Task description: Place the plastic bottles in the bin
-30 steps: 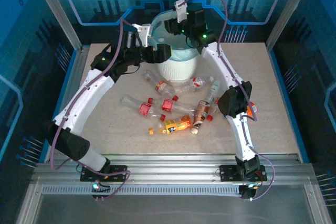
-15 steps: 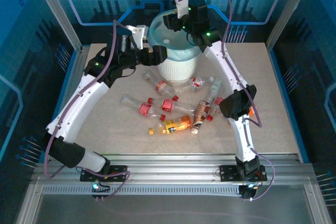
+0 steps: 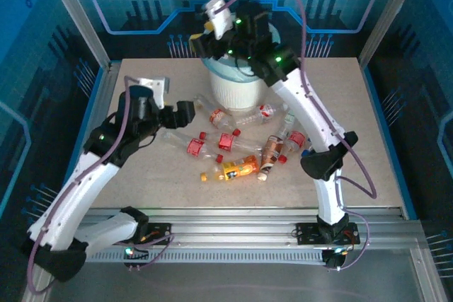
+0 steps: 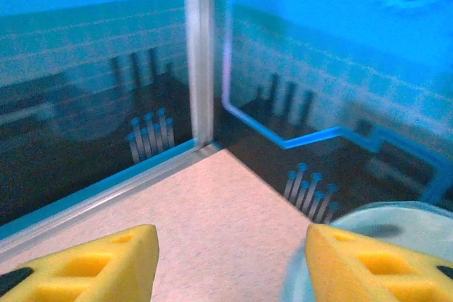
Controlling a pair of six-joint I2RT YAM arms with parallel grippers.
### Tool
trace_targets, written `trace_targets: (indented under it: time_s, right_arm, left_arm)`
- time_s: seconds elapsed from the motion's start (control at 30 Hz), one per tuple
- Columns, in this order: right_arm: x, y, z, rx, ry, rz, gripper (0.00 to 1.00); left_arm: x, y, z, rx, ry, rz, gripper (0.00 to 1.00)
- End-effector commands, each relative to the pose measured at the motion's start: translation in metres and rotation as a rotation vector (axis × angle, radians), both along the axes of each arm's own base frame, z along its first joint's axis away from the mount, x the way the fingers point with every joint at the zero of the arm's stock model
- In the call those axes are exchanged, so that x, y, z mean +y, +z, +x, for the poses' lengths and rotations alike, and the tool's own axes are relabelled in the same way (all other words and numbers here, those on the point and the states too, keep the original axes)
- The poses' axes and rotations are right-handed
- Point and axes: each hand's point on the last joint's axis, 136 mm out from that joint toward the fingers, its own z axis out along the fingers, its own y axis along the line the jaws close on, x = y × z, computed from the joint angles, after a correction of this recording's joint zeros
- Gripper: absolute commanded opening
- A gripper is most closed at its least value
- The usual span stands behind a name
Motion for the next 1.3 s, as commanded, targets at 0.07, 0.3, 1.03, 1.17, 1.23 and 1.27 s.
trace_targets:
  time_s: [0.07, 0.3, 1.03, 1.17, 1.23, 1.27]
  right_arm:
    - [0.048, -0.071, -0.042, 0.126, 0.162, -0.169, 0.59]
    - [0.056, -0.161, -0.09, 0.214, 0.385, -0.393, 0.54]
    - [-0.002, -0.34, -0.229, 0.123, 0.753, -0.93, 0.63]
    - [0.006, -0.351, -0.23, 0.119, 0.765, -0.97, 0.63]
    - [0.008, -0.357, -0.229, 0.114, 0.767, -0.998, 0.63]
    - [0.009, -0.361, -0.228, 0.112, 0.763, -1.018, 0.63]
  left_arm:
    - [0.04, -0.032, -0.034, 0.055, 0.141, 0.039, 0.91]
    - [0.059, -0.065, -0.065, 0.101, 0.159, 0.088, 0.91]
    - [-0.001, -0.098, -0.204, -0.188, -1.043, 0.555, 0.99]
    - [0.013, -0.105, -0.2, -0.208, -0.998, 0.659, 0.99]
    - [0.017, -0.109, -0.195, -0.232, -0.972, 0.698, 0.99]
    - [0.018, -0.109, -0.191, -0.241, -0.949, 0.707, 0.99]
